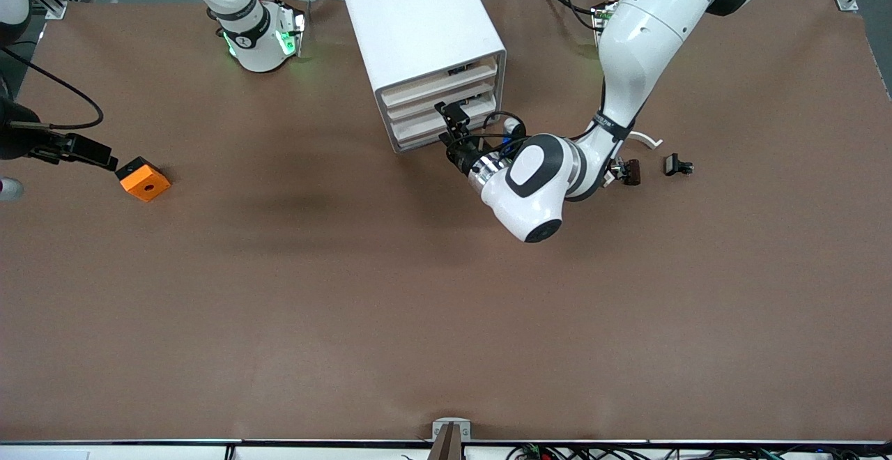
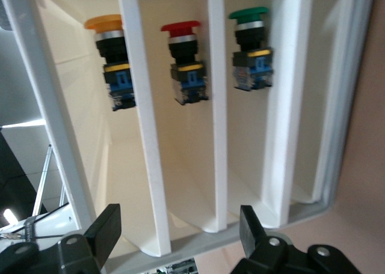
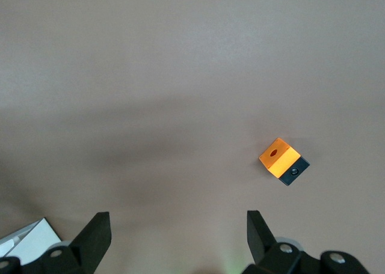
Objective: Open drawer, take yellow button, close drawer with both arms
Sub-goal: 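Close the left gripper on the drawer handle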
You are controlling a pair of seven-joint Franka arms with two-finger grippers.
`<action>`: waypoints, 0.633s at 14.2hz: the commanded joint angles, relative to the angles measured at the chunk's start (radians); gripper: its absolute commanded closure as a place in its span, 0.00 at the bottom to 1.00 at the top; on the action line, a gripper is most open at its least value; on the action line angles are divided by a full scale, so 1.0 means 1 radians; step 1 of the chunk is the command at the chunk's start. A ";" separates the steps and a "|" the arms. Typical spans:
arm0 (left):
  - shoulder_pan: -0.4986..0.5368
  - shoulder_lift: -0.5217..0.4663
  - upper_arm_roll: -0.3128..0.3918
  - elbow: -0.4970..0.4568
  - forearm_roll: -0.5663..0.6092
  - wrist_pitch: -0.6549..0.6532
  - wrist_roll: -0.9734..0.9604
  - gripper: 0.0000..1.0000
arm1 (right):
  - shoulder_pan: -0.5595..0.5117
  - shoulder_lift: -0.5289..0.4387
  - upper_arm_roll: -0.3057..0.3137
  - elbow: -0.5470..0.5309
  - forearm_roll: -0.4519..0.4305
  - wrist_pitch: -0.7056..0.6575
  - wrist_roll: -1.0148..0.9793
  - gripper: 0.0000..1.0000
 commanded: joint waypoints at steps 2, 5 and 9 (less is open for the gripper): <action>0.001 0.009 0.000 0.022 -0.019 -0.048 -0.024 0.21 | 0.016 0.003 0.001 0.017 0.006 -0.015 0.030 0.04; 0.001 0.010 0.000 0.021 -0.033 -0.058 -0.022 0.21 | 0.022 0.003 0.001 0.017 0.006 -0.015 0.030 0.00; -0.005 0.015 0.000 0.021 -0.059 -0.072 -0.024 0.21 | 0.022 0.003 0.001 0.017 0.004 -0.015 0.030 0.00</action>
